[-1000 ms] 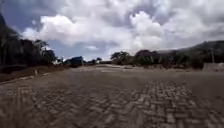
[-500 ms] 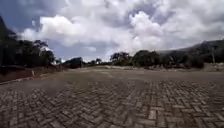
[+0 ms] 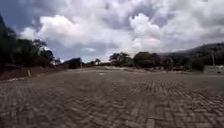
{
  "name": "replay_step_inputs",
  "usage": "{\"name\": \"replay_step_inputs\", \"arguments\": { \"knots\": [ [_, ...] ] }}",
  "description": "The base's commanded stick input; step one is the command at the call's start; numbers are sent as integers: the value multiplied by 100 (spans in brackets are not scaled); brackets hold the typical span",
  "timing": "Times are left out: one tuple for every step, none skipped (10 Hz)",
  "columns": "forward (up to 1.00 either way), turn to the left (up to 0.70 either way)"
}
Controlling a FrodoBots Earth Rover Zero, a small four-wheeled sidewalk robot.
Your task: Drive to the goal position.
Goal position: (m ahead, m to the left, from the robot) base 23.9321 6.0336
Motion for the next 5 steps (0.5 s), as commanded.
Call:
{"name": "replay_step_inputs", "arguments": {
  "knots": [
    [100,0],
    [100,0],
    [100,0],
    [100,0],
    [100,0]
  ]
}}
